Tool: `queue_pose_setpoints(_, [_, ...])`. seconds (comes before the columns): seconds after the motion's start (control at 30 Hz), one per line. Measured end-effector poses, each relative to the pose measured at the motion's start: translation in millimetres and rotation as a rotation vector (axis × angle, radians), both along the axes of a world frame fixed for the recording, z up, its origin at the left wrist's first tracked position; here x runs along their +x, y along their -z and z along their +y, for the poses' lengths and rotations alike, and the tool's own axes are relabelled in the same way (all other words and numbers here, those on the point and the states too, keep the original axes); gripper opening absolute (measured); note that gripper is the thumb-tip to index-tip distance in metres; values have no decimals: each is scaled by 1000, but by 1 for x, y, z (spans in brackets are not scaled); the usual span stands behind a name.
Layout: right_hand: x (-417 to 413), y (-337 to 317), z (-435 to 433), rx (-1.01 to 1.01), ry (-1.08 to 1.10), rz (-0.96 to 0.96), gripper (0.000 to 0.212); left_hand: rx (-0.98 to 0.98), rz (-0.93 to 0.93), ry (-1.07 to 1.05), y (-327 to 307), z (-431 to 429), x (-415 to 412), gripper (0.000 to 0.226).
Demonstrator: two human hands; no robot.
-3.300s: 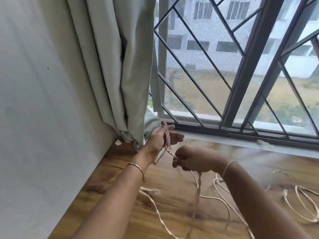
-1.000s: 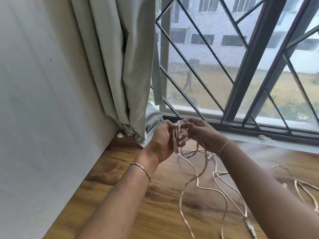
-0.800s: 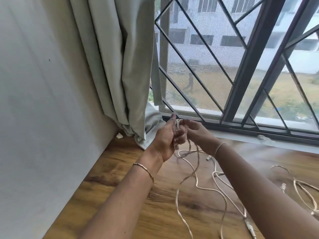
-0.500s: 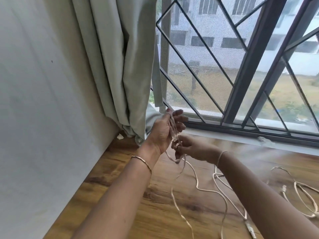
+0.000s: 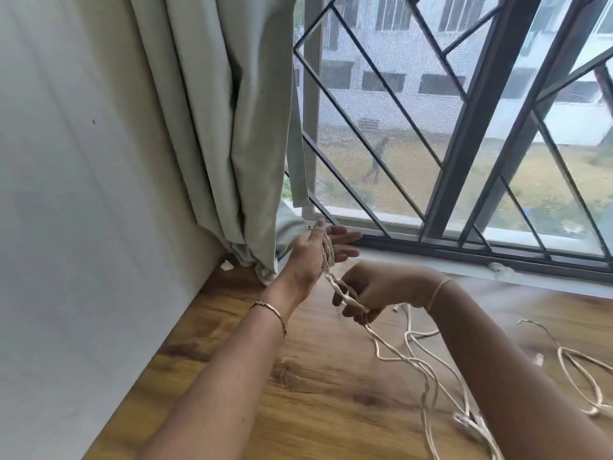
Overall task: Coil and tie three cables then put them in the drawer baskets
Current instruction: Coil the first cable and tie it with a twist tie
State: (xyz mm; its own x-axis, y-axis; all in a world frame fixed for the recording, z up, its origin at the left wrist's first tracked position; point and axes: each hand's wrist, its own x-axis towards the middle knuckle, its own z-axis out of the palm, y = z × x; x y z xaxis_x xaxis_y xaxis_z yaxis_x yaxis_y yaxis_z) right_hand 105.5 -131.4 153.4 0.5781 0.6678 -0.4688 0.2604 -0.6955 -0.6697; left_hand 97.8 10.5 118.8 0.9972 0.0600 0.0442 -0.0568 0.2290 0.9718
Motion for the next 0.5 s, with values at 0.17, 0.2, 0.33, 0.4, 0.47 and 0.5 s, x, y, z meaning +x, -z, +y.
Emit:
queue_pose_setpoints(0.17, [-4, -9, -16, 378, 311, 190, 38, 41, -20, -34, -7, 3, 0, 46])
queue_pose_setpoints(0.2, [-5, -11, -18, 387, 321, 181, 31, 33, -21, -38, -7, 5, 1, 45])
queue_pose_setpoints(0.33, [-4, -15, -23, 422, 280, 175, 18, 37, -15, -53, -8, 7, -1, 48])
queue_pose_setpoints(0.4, [-5, -14, -23, 461, 261, 180, 23, 61, -8, -53, -7, 7, 1, 47])
queue_pose_setpoints(0.47, [-4, -12, -23, 540, 307, 216, 28, 108, 21, -69, -7, 5, 1, 49])
queue_pose_setpoints(0.5, [-3, -11, -23, 593, 342, 261, 29, 148, 40, -84, -6, 5, 2, 54])
